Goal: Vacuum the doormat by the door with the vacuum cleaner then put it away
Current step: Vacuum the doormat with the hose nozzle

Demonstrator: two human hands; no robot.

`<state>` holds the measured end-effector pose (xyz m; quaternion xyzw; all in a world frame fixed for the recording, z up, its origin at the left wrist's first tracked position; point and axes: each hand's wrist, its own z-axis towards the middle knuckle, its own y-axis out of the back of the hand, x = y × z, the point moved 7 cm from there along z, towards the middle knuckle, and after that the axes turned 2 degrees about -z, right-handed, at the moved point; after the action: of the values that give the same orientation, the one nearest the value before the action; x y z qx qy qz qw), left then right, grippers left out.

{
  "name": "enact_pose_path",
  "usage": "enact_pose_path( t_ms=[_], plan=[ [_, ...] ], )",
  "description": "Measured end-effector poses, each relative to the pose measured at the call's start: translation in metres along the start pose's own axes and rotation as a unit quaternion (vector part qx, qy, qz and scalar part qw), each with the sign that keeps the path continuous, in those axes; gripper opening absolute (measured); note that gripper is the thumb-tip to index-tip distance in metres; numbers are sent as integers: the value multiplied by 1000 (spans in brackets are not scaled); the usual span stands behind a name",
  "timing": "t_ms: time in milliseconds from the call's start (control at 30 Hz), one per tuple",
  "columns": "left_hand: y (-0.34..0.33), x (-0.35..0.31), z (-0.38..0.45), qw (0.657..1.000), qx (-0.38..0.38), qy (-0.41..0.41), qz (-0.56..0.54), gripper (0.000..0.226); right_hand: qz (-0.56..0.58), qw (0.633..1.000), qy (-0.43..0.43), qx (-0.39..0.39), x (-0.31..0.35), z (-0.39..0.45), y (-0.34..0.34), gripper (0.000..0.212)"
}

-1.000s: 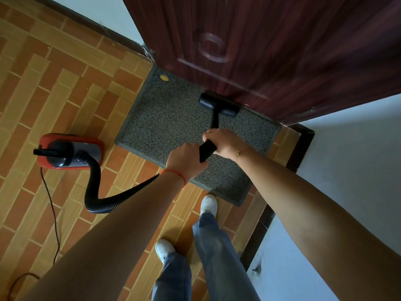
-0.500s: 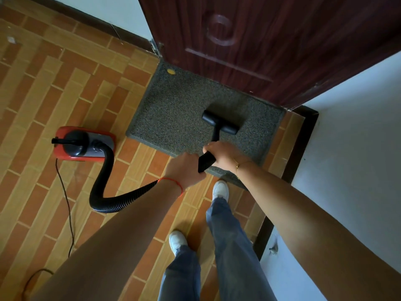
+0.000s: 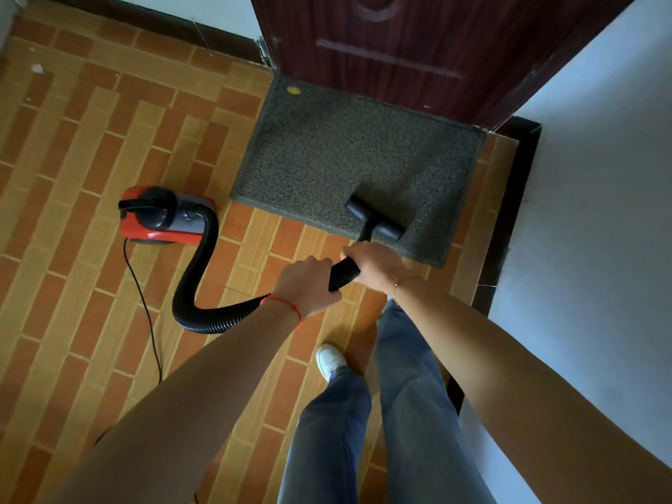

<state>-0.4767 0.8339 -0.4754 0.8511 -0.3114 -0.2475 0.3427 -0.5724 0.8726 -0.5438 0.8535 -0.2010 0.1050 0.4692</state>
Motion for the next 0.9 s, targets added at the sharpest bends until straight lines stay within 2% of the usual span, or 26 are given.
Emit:
enact_pose_path(
  t_ms=[233, 433, 600, 900],
  plan=[
    [-17, 4, -24, 1000, -1, -6, 13, 29, 15, 999, -17, -23, 17, -19, -21, 14],
    [-22, -11, -14, 1000, -4, -11, 16, 30, 9, 999, -25, -17, 0, -21, -21, 6],
    [-10, -37, 19, 1000, -10, -13, 9, 31, -6, 999, -22, -28, -40, -16, -6, 8],
    [38, -101, 111, 998, -20, 10, -53, 24, -3, 999, -31, -31, -152, 13, 51, 9]
  ],
)
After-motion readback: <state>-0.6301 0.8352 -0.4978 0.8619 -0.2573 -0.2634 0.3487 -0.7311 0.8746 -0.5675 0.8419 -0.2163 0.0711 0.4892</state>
